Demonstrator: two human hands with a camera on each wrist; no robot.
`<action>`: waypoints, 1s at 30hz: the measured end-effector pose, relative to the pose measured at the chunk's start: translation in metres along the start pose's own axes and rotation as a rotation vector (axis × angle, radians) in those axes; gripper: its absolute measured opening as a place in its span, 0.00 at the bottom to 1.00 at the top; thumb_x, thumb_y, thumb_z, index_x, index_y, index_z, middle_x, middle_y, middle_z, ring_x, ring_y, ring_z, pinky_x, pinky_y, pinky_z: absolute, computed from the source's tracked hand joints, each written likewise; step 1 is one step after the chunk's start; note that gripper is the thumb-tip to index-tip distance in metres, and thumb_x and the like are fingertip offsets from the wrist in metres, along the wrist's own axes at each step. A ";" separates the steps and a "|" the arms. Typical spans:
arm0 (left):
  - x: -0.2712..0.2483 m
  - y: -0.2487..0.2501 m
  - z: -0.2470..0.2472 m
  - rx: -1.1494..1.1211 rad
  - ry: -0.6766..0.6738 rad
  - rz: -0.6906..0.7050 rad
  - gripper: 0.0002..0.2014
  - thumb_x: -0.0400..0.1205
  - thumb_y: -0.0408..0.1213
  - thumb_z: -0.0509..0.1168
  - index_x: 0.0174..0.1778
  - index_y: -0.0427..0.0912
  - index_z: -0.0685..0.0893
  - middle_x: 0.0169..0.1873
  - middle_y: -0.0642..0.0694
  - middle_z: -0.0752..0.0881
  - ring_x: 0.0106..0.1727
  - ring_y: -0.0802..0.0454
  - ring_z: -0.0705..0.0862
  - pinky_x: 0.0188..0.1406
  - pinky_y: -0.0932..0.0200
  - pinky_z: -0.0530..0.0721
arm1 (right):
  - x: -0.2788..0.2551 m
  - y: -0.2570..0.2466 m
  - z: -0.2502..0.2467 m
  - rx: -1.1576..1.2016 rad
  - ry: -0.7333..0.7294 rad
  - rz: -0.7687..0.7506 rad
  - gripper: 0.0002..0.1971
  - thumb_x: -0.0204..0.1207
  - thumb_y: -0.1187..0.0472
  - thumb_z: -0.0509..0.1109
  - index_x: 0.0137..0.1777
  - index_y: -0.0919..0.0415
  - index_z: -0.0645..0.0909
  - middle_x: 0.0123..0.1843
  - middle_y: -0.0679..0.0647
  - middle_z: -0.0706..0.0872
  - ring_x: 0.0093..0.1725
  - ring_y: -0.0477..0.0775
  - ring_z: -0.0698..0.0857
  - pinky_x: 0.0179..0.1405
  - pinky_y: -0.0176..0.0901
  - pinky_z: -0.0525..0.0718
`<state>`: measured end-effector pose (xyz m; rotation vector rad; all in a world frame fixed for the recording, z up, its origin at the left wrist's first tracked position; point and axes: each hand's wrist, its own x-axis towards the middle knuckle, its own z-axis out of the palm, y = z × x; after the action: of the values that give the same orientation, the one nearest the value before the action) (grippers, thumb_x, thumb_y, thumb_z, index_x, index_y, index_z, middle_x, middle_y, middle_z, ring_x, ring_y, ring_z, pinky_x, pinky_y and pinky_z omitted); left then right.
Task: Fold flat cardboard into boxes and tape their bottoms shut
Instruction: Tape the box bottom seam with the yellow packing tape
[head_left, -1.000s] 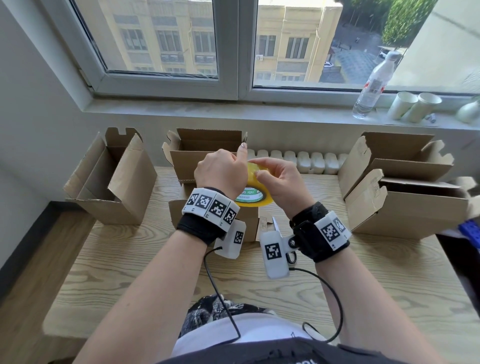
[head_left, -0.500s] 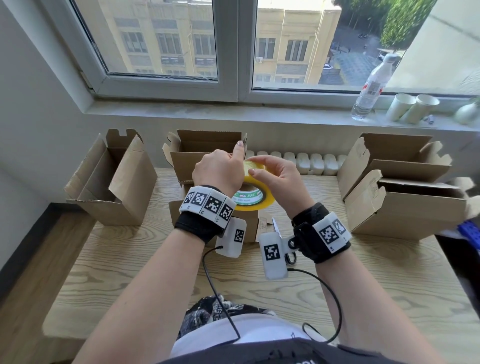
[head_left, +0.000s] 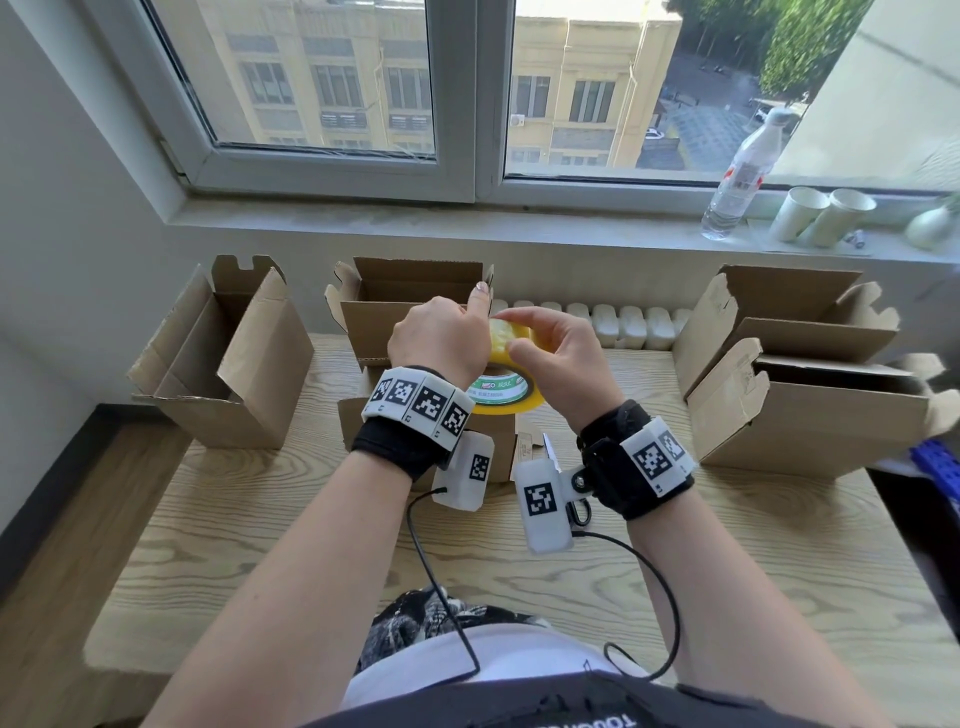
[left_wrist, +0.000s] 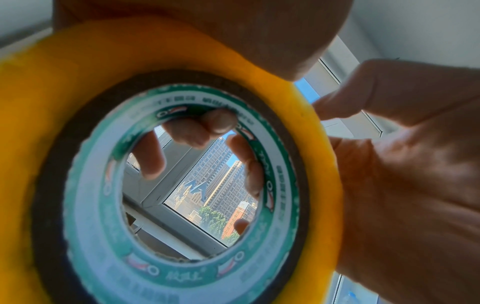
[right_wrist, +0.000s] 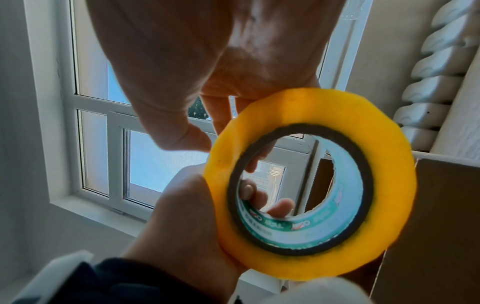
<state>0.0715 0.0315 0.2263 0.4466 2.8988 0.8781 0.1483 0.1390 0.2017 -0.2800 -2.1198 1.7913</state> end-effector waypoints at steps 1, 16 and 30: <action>0.001 0.000 -0.001 -0.002 0.005 0.000 0.33 0.88 0.59 0.43 0.48 0.38 0.88 0.53 0.36 0.88 0.55 0.37 0.83 0.50 0.51 0.72 | 0.000 0.000 0.000 -0.006 0.004 -0.007 0.17 0.61 0.50 0.69 0.51 0.50 0.87 0.45 0.51 0.88 0.44 0.50 0.86 0.49 0.51 0.88; 0.003 0.003 -0.003 0.035 0.029 0.032 0.33 0.88 0.59 0.43 0.40 0.40 0.86 0.45 0.39 0.88 0.46 0.41 0.80 0.46 0.51 0.73 | 0.000 -0.005 -0.008 0.100 -0.044 -0.016 0.12 0.67 0.61 0.75 0.52 0.52 0.88 0.50 0.59 0.91 0.49 0.58 0.89 0.59 0.60 0.87; 0.002 0.002 0.001 0.053 -0.018 0.008 0.33 0.89 0.58 0.44 0.50 0.38 0.89 0.53 0.37 0.88 0.48 0.42 0.77 0.47 0.53 0.70 | 0.001 0.000 -0.006 0.000 -0.015 -0.003 0.16 0.64 0.61 0.71 0.53 0.56 0.89 0.44 0.49 0.90 0.42 0.50 0.86 0.48 0.52 0.89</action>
<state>0.0705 0.0342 0.2271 0.4674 2.9122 0.7957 0.1501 0.1449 0.2031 -0.2640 -2.1292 1.7966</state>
